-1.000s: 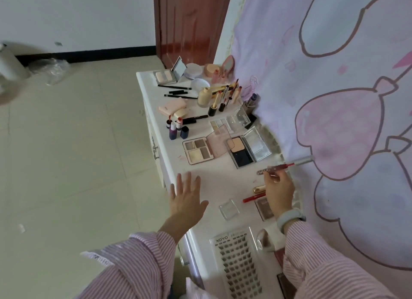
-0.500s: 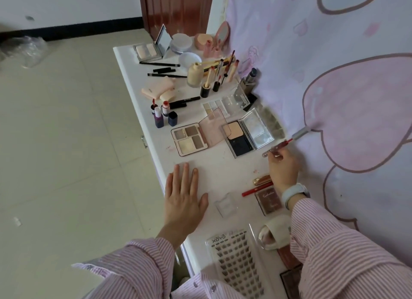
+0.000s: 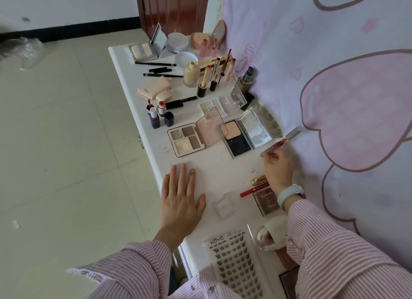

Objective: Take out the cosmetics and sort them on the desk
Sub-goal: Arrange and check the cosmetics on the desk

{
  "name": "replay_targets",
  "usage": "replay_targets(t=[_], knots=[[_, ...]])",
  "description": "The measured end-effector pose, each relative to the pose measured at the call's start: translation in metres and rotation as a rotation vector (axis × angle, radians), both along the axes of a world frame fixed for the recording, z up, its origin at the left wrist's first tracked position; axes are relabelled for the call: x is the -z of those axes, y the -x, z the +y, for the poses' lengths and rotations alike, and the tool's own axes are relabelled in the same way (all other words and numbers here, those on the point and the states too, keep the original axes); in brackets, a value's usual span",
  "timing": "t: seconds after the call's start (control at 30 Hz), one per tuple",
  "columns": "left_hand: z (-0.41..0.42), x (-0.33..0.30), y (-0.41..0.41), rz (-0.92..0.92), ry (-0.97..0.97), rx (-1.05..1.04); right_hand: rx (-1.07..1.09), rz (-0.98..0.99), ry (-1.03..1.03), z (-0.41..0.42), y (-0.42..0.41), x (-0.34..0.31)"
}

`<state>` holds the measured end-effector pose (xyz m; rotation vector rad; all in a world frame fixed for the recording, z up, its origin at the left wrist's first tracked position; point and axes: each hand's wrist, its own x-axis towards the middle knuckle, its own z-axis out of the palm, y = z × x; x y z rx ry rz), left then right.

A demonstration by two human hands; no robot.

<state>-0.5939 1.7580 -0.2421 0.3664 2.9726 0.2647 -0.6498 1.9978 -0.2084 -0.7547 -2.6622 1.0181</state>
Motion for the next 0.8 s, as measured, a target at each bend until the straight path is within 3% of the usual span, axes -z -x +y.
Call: replay_targets(t=[0.8], knots=[[0.0, 0.0023, 0.0001, 0.01, -0.016, -0.011, -0.008, -0.033, -0.014, 0.0018, -0.0029, -0.0017]])
